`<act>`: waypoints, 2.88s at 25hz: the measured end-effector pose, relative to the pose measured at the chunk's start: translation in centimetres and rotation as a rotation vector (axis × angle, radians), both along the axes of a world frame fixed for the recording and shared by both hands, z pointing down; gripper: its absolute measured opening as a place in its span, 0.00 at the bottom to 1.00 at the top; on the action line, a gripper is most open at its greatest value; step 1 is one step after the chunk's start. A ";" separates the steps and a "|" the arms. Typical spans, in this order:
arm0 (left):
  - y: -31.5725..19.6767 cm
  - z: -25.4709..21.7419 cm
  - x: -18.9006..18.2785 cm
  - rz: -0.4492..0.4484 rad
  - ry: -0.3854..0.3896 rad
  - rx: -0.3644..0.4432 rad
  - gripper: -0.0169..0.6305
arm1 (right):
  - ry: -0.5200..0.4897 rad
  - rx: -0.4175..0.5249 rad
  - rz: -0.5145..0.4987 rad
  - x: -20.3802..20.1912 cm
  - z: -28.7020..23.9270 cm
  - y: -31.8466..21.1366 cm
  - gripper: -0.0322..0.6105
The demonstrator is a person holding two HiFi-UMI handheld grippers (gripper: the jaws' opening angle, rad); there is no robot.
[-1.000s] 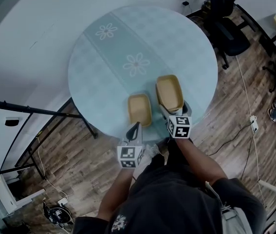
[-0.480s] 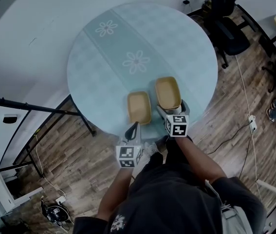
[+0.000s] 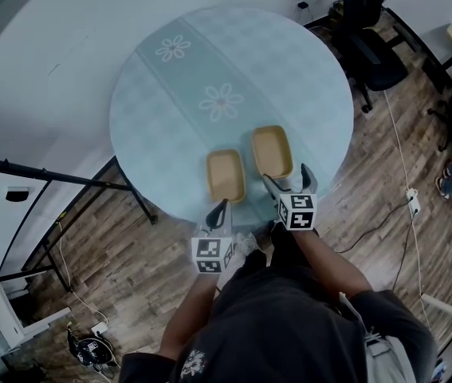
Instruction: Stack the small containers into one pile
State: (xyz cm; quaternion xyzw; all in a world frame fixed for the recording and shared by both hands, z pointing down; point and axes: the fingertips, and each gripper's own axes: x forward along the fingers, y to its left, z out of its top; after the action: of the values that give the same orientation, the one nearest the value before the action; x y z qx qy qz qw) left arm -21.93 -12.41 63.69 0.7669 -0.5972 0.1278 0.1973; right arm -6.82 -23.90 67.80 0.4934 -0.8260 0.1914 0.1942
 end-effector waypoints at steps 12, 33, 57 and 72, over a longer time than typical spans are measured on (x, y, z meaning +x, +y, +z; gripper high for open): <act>-0.4 -2.8 1.5 0.014 -0.006 0.064 0.04 | -0.033 0.111 -0.099 -0.5 -5.5 1.4 0.71; 0.7 -5.4 2.2 -0.032 -0.084 0.114 0.04 | 0.031 0.196 -0.253 -0.5 -10.0 3.2 0.05; 0.7 0.3 2.5 -0.314 -0.097 -0.087 0.46 | 0.028 0.124 -0.472 1.2 -7.1 2.3 0.05; -1.3 6.6 0.8 -0.361 -0.030 -0.210 0.95 | 0.040 0.076 -0.573 0.2 -5.1 3.1 0.05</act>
State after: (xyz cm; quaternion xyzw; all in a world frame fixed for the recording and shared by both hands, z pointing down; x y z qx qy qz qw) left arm -21.14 -13.69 70.24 0.6205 -0.7113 0.1634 0.2867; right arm -6.62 -20.83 62.68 0.2504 -0.9343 0.0879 0.2380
